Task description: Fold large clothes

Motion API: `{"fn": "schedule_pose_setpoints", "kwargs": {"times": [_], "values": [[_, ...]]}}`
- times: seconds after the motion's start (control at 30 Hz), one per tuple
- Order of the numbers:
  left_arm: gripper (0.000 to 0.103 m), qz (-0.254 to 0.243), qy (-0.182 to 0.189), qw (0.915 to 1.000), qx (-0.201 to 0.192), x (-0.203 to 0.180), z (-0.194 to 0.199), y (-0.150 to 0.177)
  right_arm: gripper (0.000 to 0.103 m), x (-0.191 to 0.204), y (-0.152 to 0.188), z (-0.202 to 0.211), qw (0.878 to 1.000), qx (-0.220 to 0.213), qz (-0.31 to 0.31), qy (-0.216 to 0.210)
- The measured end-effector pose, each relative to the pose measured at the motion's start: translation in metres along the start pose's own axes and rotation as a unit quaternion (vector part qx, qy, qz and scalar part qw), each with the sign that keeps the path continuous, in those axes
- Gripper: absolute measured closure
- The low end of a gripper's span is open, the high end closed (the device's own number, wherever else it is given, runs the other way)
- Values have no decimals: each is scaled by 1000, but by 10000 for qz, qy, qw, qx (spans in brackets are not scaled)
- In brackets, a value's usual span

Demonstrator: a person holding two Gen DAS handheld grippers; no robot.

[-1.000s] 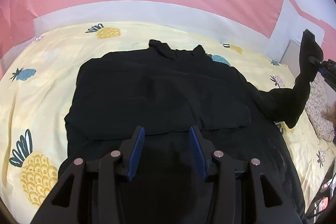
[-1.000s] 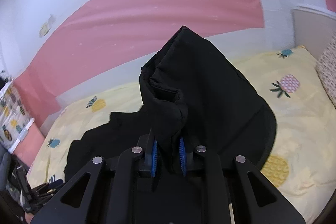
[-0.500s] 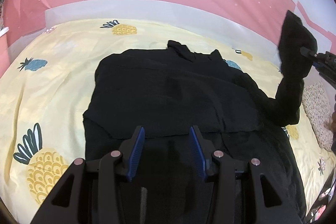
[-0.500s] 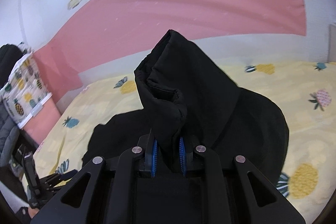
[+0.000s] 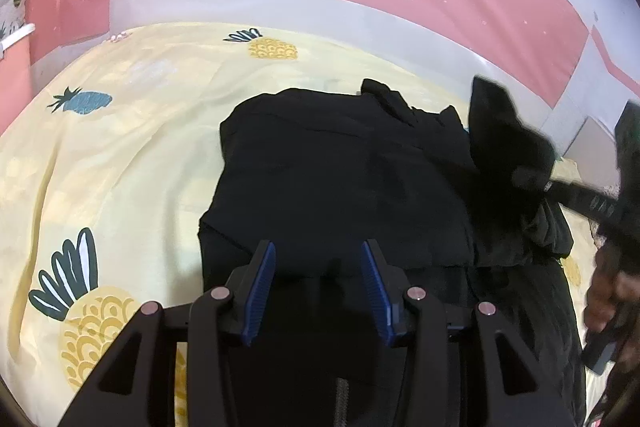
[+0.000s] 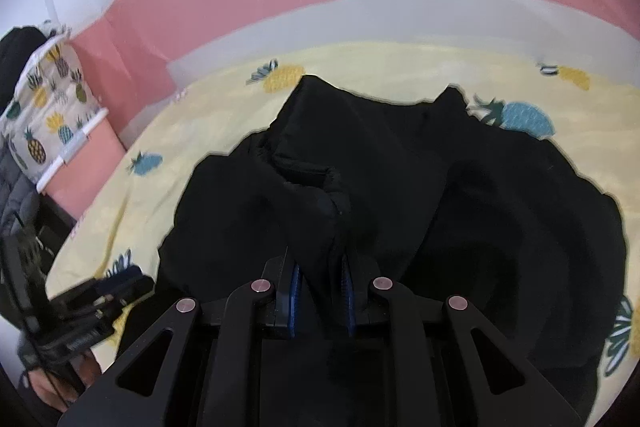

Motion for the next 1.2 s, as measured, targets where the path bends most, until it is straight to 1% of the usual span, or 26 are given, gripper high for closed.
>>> {"fn": "schedule_pose_setpoints", "kwargs": {"times": [0.17, 0.23, 0.33, 0.4, 0.47, 0.53, 0.57, 0.63, 0.67, 0.73, 0.83, 0.93, 0.97, 1.0, 1.03, 1.07, 1.1, 1.13, 1.2], "values": [[56, 56, 20, 10000, 49, 9, -8, 2, 85, -1, 21, -31, 9994, 346, 35, -15], [56, 83, 48, 9999, 80, 10, -12, 2, 82, -1, 28, -42, 9988, 485, 62, -38], [56, 127, 76, 9998, 127, 10, -16, 0, 71, 0, 32, -50, 9982, 575, 102, -112], [56, 146, 109, 9997, 146, 9, -17, -2, 51, 6, 31, -50, 9979, 547, 114, -319], [51, 172, 179, 9996, 142, 5, -16, -6, 43, 15, 29, -43, 9972, 529, 138, -517], [45, 191, 248, 9995, 104, 0, -12, -11, 43, 21, 26, -37, 9970, 481, 196, -578], [44, 199, 289, 9993, 92, -3, -10, -14, 43, 23, 24, -29, 9968, 431, 199, -646], [38, 218, 419, 9988, 101, -11, -7, -20, 43, 22, 21, -11, 9966, 291, 152, -755], [37, 210, 468, 9986, 112, -17, -7, -22, 43, 17, 19, 1, 9968, 189, 124, -761], [35, 132, 516, 9985, 153, -30, -8, -26, 43, -1, 17, 24, 9980, 10, 38, -633], [32, -22, 724, 9968, 324, -58, -17, -27, 43, -41, 17, 56, 9993, -240, -148, -250], [33, -102, 869, 9942, 626, -87, -35, -24, 45, -99, 23, 93, 9966, -515, -600, 235], [34, -121, 922, 9932, 706, -96, -40, -22, 54, -122, 27, 107, 9941, -619, -784, 414], [40, -160, 983, 9919, 793, -105, -46, -19, 62, -137, 30, 117, 9920, -683, -911, 544], [64, -238, 1034, 9905, 870, -115, -52, -16, 63, -154, 34, 127, 9892, -743, -1062, 683], [75, -370, 980, 9903, 910, -122, -57, -13, 65, -169, 38, 136, 9863, -800, -1211, 785], [78, -494, 809, 9918, 855, -124, -60, -12, 73, -183, 42, 143, 9835, -851, -1351, 848], [81, -588, 644, 9937, 699, -124, -61, -13, 75, -193, 46, 148, 9814, -874, -1454, 894], [83, -674, 515, 9954, 452, -120, -59, -15, 76, -202, 49, 147, 9805, -866, -1498, 937]]}}
Point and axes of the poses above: each gripper's, at about its wrist camera, not at the fingertips, and z roughly against the way its jaws point, x to its left, y to its underside, the point moved 10 cm from there along -z, roughly the way its jaws point, and after that the axes turned 12 degrees about -y, right-handed, at the moved point
